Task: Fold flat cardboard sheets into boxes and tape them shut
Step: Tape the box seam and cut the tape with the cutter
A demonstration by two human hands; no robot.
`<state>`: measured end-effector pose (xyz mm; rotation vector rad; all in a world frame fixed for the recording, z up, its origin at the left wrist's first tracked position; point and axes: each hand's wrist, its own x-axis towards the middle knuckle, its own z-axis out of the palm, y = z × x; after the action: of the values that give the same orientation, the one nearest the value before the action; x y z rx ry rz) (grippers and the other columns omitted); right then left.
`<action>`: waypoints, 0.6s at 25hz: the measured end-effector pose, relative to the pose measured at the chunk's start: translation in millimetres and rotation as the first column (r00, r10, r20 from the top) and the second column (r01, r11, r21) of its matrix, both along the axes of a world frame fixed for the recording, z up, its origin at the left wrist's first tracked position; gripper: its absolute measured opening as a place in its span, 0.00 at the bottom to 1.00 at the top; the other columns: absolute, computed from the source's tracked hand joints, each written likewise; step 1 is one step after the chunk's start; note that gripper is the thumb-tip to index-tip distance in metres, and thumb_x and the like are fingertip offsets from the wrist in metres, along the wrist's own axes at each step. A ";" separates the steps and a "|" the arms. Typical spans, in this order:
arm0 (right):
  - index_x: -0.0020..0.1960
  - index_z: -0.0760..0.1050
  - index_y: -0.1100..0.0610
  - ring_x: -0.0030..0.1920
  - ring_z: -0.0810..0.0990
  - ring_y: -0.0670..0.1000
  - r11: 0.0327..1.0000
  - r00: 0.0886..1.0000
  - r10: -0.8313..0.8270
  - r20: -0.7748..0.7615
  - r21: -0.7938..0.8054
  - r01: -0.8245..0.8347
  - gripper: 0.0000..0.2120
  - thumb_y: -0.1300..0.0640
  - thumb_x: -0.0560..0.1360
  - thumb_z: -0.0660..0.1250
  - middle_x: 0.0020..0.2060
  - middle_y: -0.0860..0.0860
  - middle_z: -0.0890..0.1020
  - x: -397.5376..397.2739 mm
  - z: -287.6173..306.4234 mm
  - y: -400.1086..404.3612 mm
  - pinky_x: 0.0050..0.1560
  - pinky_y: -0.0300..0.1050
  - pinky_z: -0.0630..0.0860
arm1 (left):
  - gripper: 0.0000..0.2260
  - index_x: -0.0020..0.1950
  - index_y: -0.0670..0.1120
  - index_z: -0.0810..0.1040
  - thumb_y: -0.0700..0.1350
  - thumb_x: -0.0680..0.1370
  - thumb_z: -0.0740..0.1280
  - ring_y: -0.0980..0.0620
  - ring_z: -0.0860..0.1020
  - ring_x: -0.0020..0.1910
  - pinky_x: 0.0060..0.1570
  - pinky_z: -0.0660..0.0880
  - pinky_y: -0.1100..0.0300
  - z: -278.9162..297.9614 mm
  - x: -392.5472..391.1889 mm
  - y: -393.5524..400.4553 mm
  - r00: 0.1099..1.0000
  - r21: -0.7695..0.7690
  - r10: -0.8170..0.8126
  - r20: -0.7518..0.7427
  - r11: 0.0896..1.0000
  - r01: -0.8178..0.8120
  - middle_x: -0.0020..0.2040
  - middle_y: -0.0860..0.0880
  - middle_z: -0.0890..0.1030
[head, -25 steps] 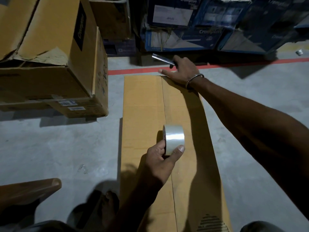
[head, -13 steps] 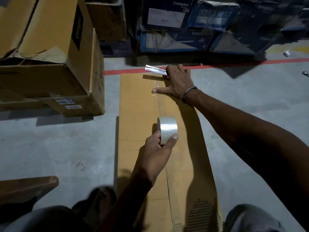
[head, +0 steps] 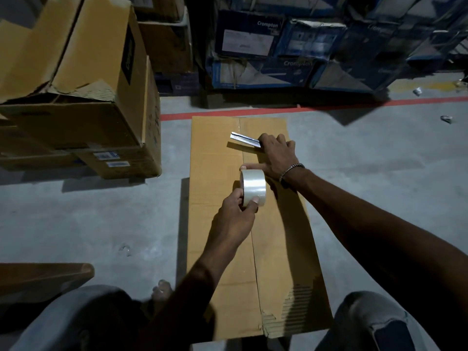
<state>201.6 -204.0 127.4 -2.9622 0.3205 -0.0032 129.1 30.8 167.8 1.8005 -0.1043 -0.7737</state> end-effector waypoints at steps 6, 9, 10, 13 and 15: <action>0.63 0.67 0.51 0.52 0.69 0.54 0.999 0.999 -0.033 -0.007 0.008 0.033 0.46 0.17 0.62 0.64 0.54 0.52 0.76 4.9 -1.4 8.4 0.55 0.54 0.66 | 0.18 0.62 0.57 0.78 0.64 0.77 0.66 0.55 0.84 0.52 0.57 0.82 0.45 3.0 -8.8 3.8 0.998 -0.035 0.060 0.016 0.998 -0.060 0.52 0.57 0.85; 0.63 0.67 0.51 0.52 0.69 0.54 0.998 0.999 -0.050 -0.008 0.022 0.050 0.47 0.16 0.60 0.63 0.54 0.52 0.76 5.8 -2.3 10.9 0.54 0.55 0.65 | 0.18 0.63 0.56 0.81 0.63 0.77 0.68 0.56 0.85 0.53 0.59 0.82 0.46 1.7 -13.7 10.9 0.998 -0.074 0.047 -0.052 0.996 -0.051 0.53 0.57 0.86; 0.63 0.67 0.51 0.52 0.69 0.54 0.998 0.998 -0.058 -0.011 0.020 0.059 0.47 0.15 0.60 0.63 0.54 0.52 0.76 5.9 -3.0 10.8 0.54 0.55 0.65 | 0.18 0.65 0.56 0.80 0.62 0.78 0.69 0.56 0.84 0.54 0.60 0.82 0.47 1.5 -18.0 13.2 0.996 -0.091 0.031 -0.080 0.995 -0.038 0.54 0.57 0.86; 0.63 0.68 0.50 0.53 0.70 0.55 0.998 0.998 -0.060 0.001 0.000 0.060 0.48 0.14 0.59 0.60 0.54 0.52 0.77 6.0 -6.5 8.5 0.54 0.56 0.67 | 0.19 0.68 0.54 0.79 0.59 0.79 0.70 0.55 0.84 0.56 0.62 0.81 0.48 -0.3 -27.2 18.3 0.995 -0.109 0.019 -0.093 0.994 -0.029 0.56 0.55 0.86; 0.62 0.68 0.50 0.52 0.70 0.55 0.999 0.999 -0.048 0.006 0.018 0.048 0.49 0.13 0.59 0.58 0.53 0.52 0.76 6.0 -8.9 6.8 0.54 0.56 0.68 | 0.19 0.67 0.53 0.79 0.59 0.79 0.71 0.53 0.84 0.57 0.63 0.80 0.47 -1.2 -29.6 21.4 0.994 -0.123 0.031 -0.107 0.991 -0.044 0.56 0.54 0.86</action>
<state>207.7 -197.3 118.5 -2.9353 0.3891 -0.0153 99.5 52.2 166.6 1.6361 -0.0484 -0.8164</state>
